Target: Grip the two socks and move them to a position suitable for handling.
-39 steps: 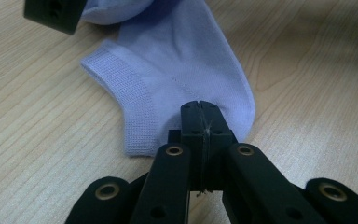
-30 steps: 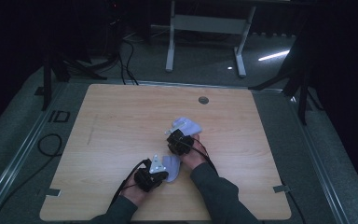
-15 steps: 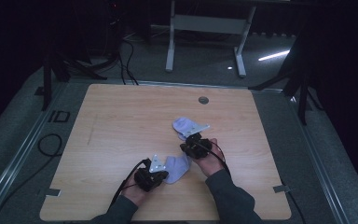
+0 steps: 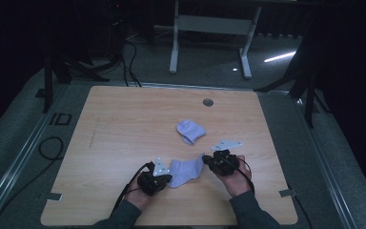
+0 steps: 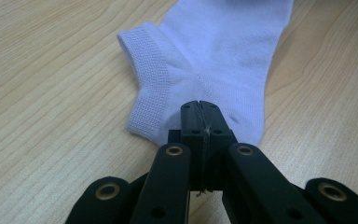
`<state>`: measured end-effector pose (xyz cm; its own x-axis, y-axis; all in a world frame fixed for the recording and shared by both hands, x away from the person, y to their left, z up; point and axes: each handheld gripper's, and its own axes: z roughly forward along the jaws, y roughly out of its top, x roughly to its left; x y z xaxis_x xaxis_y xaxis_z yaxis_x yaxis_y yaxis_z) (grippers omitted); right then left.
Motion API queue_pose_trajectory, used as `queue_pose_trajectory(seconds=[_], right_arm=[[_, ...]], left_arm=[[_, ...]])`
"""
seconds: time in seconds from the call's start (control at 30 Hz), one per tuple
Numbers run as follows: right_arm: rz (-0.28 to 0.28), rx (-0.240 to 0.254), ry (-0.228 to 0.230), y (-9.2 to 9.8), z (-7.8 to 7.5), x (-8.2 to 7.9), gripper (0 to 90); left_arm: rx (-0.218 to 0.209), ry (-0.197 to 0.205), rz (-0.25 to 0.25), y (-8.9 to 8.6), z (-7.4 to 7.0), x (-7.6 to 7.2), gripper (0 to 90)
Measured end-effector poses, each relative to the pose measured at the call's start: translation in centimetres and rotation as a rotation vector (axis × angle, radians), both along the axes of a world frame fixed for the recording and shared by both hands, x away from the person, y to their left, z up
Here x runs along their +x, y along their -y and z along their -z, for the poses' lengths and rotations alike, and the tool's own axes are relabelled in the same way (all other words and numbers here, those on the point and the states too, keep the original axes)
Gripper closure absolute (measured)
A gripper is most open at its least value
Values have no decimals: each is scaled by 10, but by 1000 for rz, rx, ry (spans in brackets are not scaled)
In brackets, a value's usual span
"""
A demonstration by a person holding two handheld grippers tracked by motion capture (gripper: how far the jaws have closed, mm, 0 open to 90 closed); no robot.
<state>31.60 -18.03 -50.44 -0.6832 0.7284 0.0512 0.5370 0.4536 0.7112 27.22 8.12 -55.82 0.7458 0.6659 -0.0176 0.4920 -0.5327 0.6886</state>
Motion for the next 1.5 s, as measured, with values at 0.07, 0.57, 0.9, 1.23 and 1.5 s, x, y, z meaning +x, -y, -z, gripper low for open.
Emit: queue_pose_trajectory(seconds=[0.07,0.57,0.9,1.23,1.5], right_arm=[[6,0,-4,8,3,-6,832],[71,50,7,31,5,7,739],[76,41,36,-3,7,53,728],[106,-33,36,-36,18,108,737],[133,-100,-24,-44,36,129,759]], left_arm=[[1,-3,5,-1,0,0,895],[-9,-5,43,-4,0,4,894],[-14,-11,65,-9,0,6,849],[-8,-9,33,-19,-3,11,826],[-40,16,29,-22,-9,8,803]])
